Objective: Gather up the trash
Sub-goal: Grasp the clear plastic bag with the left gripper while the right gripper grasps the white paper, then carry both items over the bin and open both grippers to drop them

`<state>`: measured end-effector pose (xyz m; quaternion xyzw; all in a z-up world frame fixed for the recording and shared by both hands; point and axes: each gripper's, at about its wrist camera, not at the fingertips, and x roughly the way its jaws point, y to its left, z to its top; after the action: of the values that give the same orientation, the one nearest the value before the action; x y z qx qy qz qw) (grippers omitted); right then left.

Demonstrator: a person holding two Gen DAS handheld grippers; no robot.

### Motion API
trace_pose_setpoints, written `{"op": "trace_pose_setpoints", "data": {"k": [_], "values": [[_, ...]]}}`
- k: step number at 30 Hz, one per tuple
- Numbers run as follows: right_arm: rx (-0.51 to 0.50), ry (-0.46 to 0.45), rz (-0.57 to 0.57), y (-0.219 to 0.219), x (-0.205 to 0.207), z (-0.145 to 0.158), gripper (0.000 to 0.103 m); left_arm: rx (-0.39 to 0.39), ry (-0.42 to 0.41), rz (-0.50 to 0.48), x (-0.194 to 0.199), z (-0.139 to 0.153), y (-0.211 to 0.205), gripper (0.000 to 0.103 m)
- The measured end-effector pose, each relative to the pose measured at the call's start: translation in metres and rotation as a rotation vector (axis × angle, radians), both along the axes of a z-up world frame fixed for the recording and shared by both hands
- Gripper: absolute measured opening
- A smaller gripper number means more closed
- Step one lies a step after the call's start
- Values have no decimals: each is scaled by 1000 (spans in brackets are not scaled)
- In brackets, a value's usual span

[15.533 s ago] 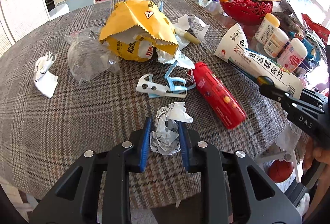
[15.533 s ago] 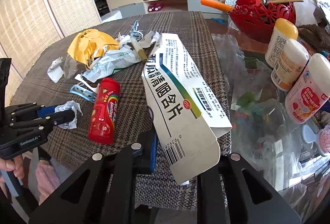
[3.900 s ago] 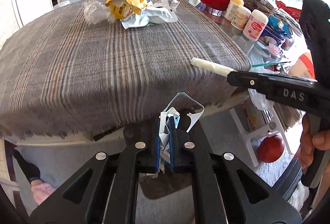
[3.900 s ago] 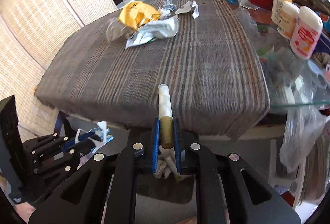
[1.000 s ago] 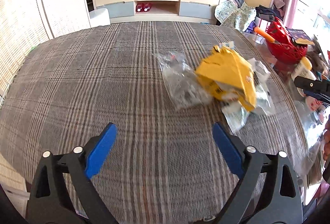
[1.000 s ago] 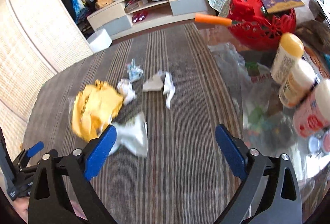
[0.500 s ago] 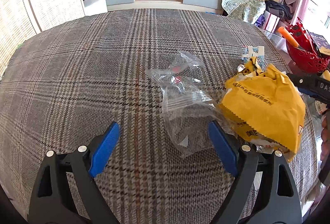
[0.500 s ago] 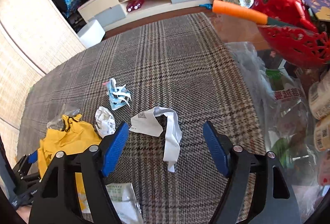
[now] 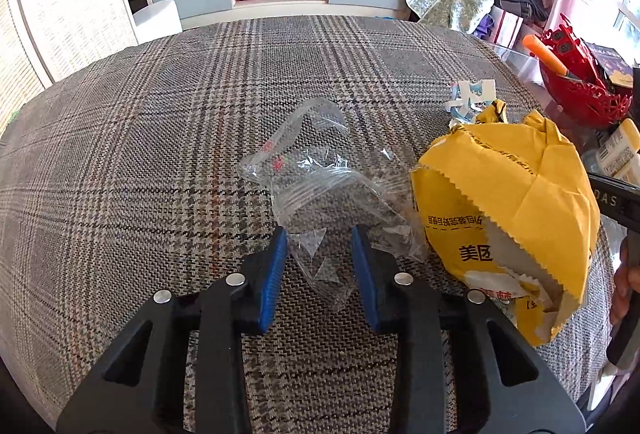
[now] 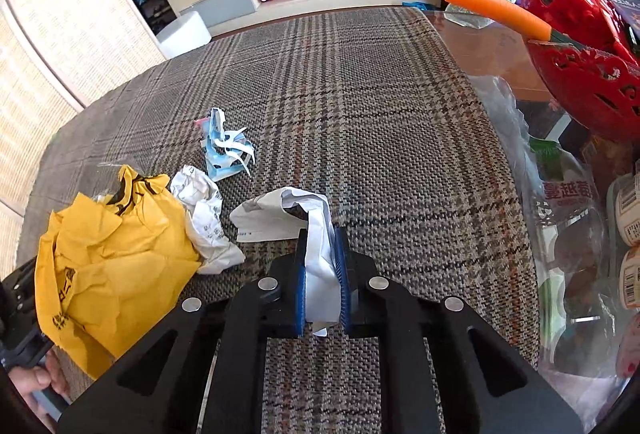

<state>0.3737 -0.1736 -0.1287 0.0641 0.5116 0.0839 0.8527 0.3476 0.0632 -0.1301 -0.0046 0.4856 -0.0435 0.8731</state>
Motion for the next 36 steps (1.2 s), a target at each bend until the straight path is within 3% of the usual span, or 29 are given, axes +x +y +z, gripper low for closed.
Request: {"op": "trace_pose_setpoints", "data": {"k": [10,14,22,30,36], "values": [[-13,-21,13,-7,-26,6,14,11,-33,-7,-12,5,-1,3],[-64,-65,18,-6,-41,23,14,26,-41,-8,-29,14,1,2],[-50,-141,34,-6,-83,72,14,51,-96,7,-88,61,8,1],[-8,-204,76,-3,-163,119,14,53,-174,-13,-174,113,-6,1],[5,-227,77,-13,-226,137,14,45,-195,-48,-235,129,-31,2]]}}
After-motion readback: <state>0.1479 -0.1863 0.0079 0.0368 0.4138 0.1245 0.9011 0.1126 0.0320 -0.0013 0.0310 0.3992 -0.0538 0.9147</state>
